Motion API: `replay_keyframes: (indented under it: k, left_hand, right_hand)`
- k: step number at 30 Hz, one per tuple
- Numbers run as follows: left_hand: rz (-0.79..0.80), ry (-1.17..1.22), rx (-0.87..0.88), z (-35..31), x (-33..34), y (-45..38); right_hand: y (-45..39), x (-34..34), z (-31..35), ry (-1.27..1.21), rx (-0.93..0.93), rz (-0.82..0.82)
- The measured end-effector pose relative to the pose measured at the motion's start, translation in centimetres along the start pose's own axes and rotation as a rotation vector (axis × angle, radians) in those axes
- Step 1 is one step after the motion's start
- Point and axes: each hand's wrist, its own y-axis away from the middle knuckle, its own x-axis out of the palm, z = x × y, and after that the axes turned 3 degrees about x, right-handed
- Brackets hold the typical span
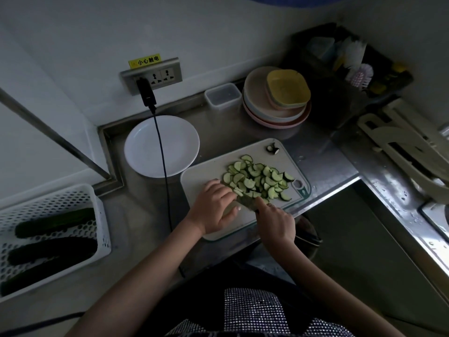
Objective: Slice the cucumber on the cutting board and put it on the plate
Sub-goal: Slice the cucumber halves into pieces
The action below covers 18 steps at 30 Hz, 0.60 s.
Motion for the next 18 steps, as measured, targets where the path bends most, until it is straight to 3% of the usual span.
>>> replay_keyframes:
  k: [11,16,18]
  left_hand:
    - [0.22,-0.001,-0.014,0.6,0.8,-1.2]
    - [0.473,-0.028,-0.142,0.2,0.5,-2.9]
    - [0.454,0.024,-0.166,0.4,0.2,-3.1]
  right_hand:
    - [0.2,-0.3,-0.4,-0.008,-0.002,0.023]
    - [0.3,-0.2,0.3,0.01,-0.07,0.027]
    - [0.3,-0.1,0.4,0.017,-0.084,0.041]
